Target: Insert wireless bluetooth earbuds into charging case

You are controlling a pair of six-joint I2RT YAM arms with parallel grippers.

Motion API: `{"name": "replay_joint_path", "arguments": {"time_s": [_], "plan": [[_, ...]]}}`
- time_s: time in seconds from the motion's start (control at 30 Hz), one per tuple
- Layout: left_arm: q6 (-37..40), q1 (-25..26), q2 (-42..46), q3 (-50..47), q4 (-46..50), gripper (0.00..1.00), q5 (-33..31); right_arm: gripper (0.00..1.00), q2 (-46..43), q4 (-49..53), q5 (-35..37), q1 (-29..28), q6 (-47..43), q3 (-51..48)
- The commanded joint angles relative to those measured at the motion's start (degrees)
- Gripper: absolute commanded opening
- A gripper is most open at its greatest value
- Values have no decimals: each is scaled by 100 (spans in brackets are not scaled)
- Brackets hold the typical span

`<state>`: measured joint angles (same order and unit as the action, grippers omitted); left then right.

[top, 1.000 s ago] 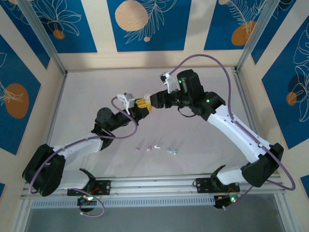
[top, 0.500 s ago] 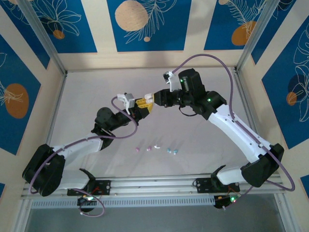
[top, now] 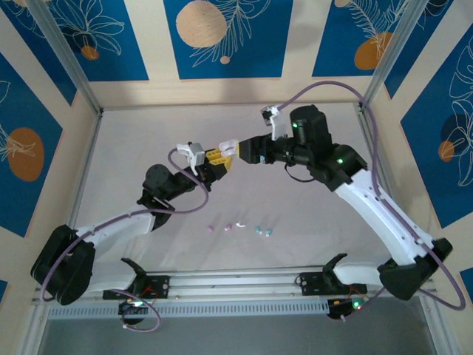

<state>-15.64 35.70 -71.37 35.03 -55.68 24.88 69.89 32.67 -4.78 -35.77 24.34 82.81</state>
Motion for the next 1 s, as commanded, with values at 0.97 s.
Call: {"name": "replay_joint_path", "arguments": {"time_s": [0.97], "plan": [[967, 55, 2517, -645, 2203, 0, -1425, 50, 1108, 1746, 626, -466, -138, -2078]]}}
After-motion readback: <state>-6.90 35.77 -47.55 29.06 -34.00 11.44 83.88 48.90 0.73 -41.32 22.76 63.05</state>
